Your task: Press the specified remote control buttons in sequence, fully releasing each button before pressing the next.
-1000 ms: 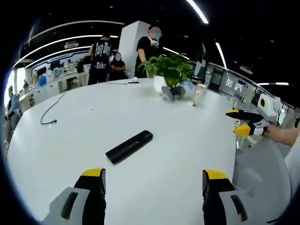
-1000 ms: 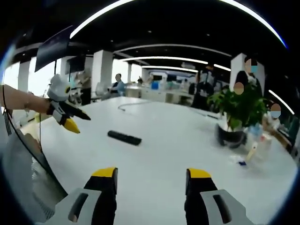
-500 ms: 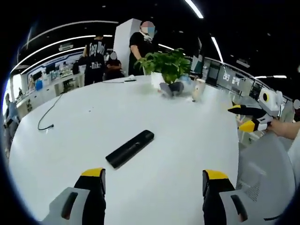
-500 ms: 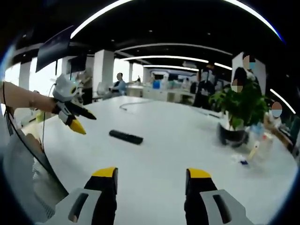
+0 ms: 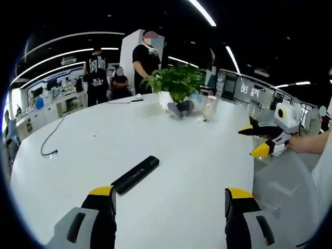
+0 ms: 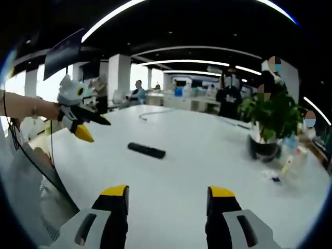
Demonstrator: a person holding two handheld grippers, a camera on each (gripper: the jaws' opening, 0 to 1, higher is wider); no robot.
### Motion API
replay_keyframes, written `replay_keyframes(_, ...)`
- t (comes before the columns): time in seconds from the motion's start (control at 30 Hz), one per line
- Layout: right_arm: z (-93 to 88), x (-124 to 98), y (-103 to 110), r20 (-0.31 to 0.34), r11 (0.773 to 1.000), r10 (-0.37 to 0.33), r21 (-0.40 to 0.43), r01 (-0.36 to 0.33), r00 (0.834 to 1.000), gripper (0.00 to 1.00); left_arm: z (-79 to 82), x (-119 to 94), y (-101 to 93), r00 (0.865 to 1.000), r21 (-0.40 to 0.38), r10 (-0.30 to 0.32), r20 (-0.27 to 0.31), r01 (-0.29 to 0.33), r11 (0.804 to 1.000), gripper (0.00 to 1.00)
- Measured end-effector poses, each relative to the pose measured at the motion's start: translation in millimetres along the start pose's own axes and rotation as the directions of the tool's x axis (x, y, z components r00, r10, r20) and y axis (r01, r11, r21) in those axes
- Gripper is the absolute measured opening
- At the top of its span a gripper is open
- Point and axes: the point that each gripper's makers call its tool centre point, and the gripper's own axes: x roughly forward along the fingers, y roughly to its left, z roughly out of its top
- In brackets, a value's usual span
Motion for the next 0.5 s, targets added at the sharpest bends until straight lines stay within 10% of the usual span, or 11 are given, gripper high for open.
replay_keyframes(0.5, -8.2, 8, 17, -0.041, 0.988, 0.073, 0.142, -0.067, 0.996, 0.76, 34.7, -23, -19.3, 0.998, 0.067, -0.017, 0.057, 0.013, 0.998, 0.88)
